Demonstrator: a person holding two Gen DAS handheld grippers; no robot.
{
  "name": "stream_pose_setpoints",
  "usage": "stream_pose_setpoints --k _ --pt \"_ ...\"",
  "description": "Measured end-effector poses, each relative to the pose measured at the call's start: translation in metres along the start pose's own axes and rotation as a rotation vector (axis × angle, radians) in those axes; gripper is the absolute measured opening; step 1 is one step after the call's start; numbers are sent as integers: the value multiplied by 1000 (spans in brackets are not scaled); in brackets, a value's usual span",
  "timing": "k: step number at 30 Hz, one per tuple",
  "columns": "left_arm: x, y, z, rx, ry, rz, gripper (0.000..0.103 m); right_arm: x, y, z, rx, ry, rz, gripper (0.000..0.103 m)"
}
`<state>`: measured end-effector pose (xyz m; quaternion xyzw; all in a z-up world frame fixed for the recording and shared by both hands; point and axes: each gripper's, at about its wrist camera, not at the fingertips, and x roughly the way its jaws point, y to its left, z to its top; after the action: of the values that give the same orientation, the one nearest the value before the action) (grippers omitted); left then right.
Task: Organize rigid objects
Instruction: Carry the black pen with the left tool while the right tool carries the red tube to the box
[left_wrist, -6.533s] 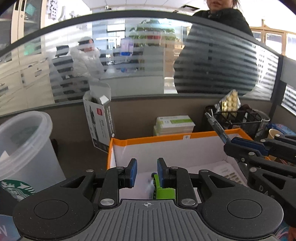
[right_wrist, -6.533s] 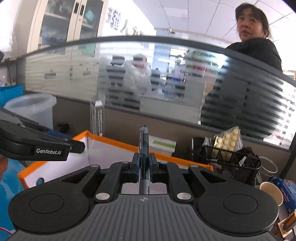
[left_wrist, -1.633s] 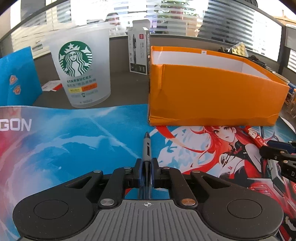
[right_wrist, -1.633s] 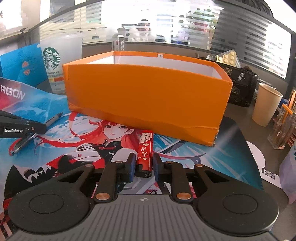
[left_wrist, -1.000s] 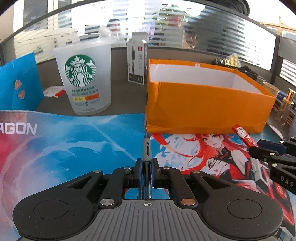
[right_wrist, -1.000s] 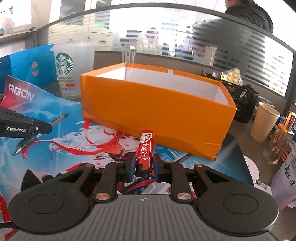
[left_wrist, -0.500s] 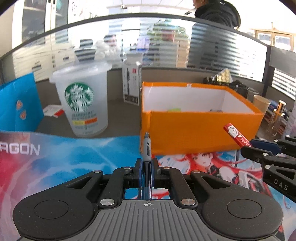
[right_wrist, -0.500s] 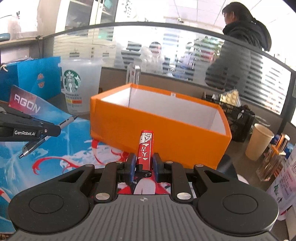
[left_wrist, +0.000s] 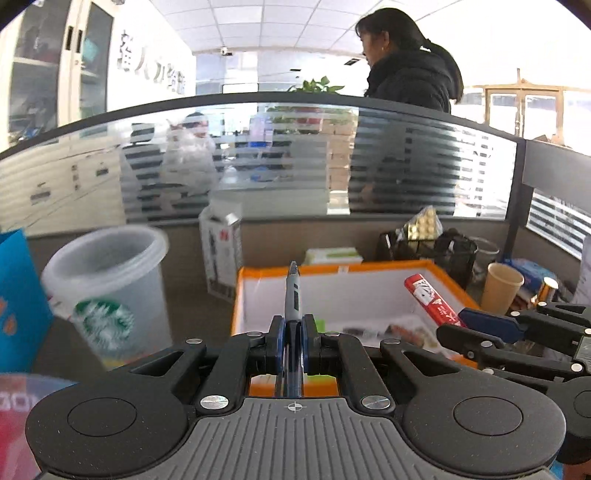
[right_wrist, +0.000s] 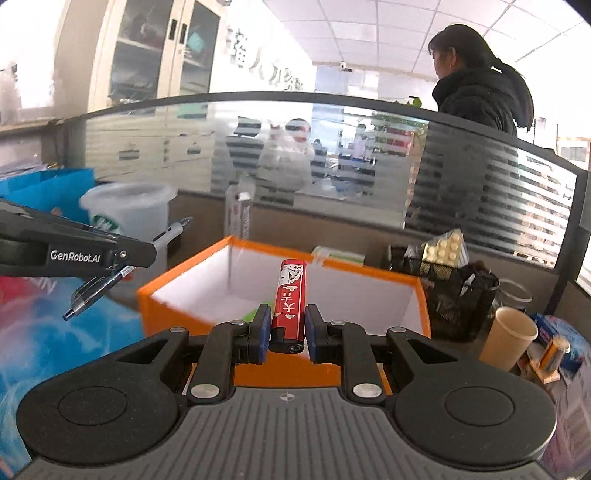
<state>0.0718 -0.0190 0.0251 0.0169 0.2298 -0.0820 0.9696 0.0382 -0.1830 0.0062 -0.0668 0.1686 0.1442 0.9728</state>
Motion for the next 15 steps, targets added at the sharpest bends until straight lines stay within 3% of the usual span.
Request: stream_pose_setpoints --k 4,7,15 --pt "36 0 18 -19 35 -10 7 25 -19 17 16 4 -16 18" --pt "74 4 21 -50 111 -12 7 52 -31 23 22 42 -22 18" --pt "142 5 -10 -97 312 -41 7 117 -44 -6 73 206 20 18"
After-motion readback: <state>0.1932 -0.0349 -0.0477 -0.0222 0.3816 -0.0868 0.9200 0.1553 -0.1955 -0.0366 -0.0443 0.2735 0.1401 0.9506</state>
